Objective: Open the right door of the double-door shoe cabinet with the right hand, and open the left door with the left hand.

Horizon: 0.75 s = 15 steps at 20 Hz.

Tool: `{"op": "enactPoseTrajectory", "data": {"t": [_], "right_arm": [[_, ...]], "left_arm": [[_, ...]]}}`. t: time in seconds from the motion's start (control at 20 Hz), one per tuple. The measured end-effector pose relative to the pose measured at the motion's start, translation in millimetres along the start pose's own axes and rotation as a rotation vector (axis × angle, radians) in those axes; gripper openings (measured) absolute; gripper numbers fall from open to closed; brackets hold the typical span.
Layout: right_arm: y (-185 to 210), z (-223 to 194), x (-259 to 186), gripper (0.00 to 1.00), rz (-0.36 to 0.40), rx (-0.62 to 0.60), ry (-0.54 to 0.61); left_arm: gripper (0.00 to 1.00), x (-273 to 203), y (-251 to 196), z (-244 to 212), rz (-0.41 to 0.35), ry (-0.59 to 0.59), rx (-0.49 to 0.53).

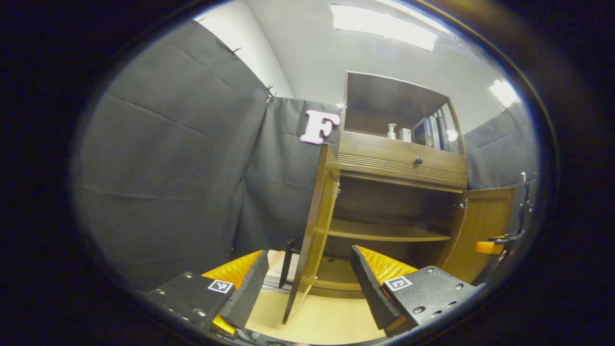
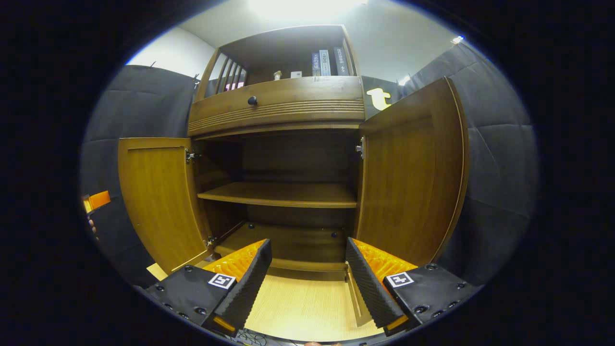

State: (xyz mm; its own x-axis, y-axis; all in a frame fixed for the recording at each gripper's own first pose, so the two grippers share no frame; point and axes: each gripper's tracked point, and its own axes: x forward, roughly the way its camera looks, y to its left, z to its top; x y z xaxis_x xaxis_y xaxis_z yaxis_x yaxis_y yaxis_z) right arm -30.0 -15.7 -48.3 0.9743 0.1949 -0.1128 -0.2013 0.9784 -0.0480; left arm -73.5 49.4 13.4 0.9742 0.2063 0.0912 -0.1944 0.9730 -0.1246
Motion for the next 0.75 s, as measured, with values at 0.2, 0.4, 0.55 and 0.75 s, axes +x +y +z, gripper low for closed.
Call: {"op": "enactPoseTrajectory", "data": {"t": [0.2, 0.4, 0.55, 0.75], "right_arm": [[-8.2, 0.4, -2.5, 0.93, 0.057, 0.029, -0.007], [-15.7, 2.4, -1.8, 0.93, 0.082, 0.016, -0.025], [-16.8, -1.4, -5.9, 0.93, 0.096, 0.019, -0.025], [-7.8, 0.2, -3.3, 0.93, 0.132, 0.031, -0.018]], "left_arm": [[1.00, -6.5, -46.0, 4.2, 0.024, -0.024, 0.018], [1.00, -0.9, -83.0, -0.3, 0.019, -0.007, 0.045], [1.00, 1.4, -99.5, -5.2, 0.032, -0.010, 0.075], [1.00, 5.6, -103.1, -11.8, 0.056, 0.004, 0.072]]}}
